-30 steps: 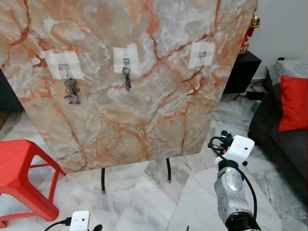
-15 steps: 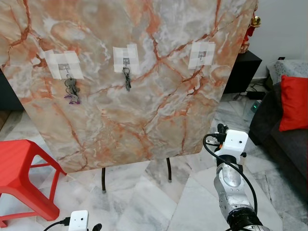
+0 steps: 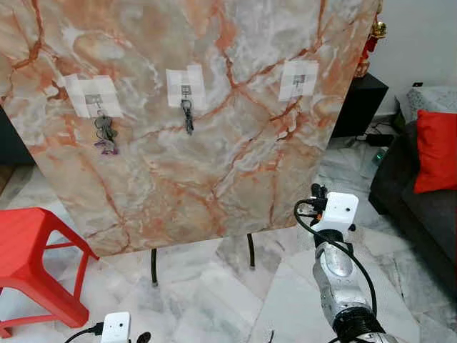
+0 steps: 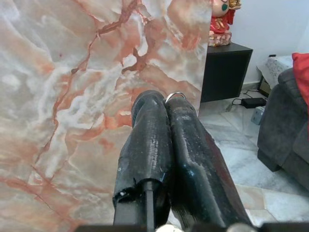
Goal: Hang keys on a hook
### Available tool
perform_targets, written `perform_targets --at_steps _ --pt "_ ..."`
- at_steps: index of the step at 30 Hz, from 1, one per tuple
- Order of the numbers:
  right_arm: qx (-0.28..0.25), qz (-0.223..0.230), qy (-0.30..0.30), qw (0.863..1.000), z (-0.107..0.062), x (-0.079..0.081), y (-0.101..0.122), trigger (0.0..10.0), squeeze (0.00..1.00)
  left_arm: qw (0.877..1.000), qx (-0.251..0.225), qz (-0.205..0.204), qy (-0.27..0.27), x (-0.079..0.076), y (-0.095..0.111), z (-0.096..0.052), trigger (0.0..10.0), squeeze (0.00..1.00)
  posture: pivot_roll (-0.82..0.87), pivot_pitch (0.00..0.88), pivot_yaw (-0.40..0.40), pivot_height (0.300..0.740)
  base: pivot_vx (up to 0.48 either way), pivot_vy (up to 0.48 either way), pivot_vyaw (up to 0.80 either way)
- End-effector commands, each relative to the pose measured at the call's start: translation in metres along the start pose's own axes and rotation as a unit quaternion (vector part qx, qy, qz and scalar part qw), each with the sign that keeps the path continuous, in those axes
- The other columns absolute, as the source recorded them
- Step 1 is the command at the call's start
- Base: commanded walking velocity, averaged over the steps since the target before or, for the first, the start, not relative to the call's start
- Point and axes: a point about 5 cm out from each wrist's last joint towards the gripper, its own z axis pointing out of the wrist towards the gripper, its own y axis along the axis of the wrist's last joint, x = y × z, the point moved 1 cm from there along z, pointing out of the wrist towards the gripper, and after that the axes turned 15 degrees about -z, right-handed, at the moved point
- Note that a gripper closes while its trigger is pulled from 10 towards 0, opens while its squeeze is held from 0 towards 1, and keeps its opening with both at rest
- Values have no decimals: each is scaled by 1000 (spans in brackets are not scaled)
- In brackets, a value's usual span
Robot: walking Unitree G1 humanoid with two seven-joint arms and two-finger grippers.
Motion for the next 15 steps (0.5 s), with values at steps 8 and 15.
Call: perform_targets --at_steps 8,15 --pt "-5 -7 2 1000 4 -3 4 10000 0 1000 8 -9 2 -2 -3 0 10000 0 54 0 -60 740 279 0 0" --pt "-7 -6 3 1000 4 -3 4 10000 0 1000 11 -12 1 -4 -5 0 10000 0 54 0 -64 740 307 0 0"
